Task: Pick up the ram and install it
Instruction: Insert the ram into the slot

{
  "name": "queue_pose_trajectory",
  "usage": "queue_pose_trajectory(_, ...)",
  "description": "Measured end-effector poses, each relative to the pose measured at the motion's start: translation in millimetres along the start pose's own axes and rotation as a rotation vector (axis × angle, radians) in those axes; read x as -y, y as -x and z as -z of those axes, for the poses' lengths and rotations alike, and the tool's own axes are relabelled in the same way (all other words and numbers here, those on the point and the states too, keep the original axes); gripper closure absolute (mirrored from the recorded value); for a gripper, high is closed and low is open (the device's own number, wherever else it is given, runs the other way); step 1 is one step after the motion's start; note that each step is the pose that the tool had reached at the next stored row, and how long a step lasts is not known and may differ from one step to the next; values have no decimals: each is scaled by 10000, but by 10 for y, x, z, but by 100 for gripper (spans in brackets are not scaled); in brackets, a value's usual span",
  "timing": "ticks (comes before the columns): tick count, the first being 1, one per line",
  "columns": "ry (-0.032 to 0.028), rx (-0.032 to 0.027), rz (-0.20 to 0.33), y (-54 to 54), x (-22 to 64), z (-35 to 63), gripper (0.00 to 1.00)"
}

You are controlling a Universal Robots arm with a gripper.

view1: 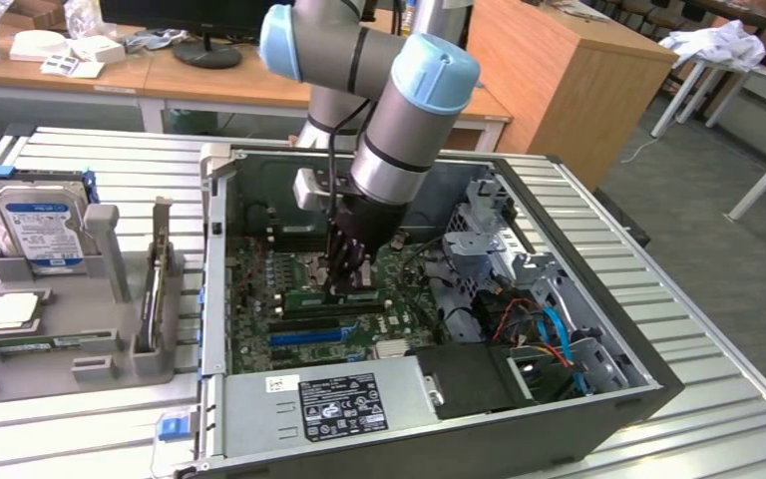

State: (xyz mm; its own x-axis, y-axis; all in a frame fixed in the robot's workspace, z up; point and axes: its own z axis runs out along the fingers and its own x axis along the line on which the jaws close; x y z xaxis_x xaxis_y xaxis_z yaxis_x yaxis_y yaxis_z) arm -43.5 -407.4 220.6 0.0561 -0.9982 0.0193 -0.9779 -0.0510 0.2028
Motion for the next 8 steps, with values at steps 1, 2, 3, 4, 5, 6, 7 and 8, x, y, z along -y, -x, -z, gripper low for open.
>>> queue_pose_trajectory(1,0,0,-1,0,0,0,87)
queue_pose_trajectory(2,0,1,-1,1,0,0,87)
queue_pose_trajectory(3,0,1,0,1,0,0,87)
queue_pose_trajectory(4,0,1,-1,1,0,-1,87)
queue_pose_trajectory(5,-1,2,-1,1,1,-5,87)
queue_pose_trajectory(6,-1,2,0,1,2,-10,87)
queue_pose_trajectory(7,0,0,-1,1,2,-10,87)
queue_pose_trajectory(8,1,-1,-1,1,2,-10,87)
